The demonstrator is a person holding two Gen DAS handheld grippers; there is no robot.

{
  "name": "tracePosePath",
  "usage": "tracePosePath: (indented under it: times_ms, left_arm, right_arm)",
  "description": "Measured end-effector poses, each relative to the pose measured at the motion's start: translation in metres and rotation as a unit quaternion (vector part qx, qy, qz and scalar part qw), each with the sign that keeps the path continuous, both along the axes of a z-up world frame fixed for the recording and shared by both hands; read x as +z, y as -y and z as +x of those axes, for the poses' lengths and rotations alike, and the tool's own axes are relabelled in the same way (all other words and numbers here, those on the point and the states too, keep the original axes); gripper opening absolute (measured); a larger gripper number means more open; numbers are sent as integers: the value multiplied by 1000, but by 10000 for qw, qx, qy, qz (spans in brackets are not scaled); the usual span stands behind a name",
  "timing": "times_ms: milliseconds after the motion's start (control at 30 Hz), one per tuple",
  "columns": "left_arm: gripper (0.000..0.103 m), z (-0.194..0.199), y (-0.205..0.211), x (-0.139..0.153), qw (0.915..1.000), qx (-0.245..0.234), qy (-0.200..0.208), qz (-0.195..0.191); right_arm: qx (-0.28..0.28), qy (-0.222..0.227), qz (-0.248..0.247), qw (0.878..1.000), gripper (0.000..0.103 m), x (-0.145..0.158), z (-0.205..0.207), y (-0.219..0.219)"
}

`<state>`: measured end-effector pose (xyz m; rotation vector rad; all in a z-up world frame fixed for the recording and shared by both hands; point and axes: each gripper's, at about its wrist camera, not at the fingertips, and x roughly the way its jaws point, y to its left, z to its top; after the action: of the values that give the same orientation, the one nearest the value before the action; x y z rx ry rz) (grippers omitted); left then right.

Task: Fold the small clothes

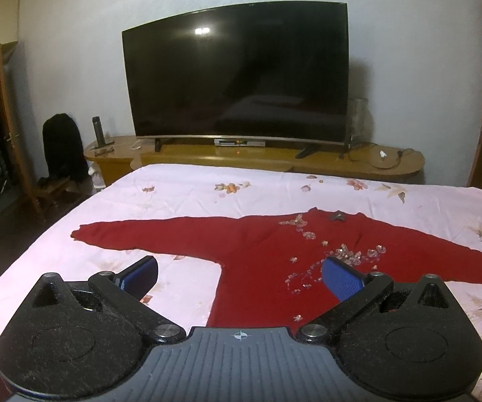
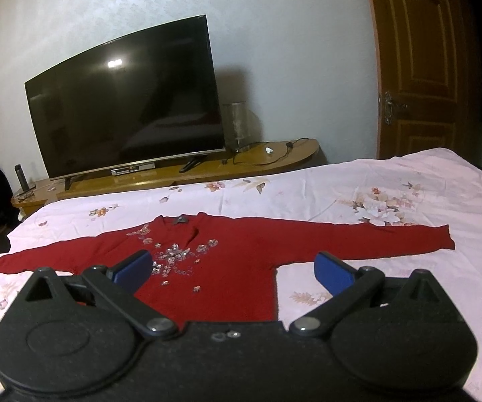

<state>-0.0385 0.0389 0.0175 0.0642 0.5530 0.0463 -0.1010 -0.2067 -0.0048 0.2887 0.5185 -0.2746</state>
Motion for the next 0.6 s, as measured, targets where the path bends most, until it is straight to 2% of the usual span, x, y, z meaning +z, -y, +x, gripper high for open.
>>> tracePosePath:
  times_ms: [600]
  left_arm:
    - [103,0,-5,-13,10000,27,-41,9]
  right_arm:
    - [23,3,-20,10000,103,2,9,-9]
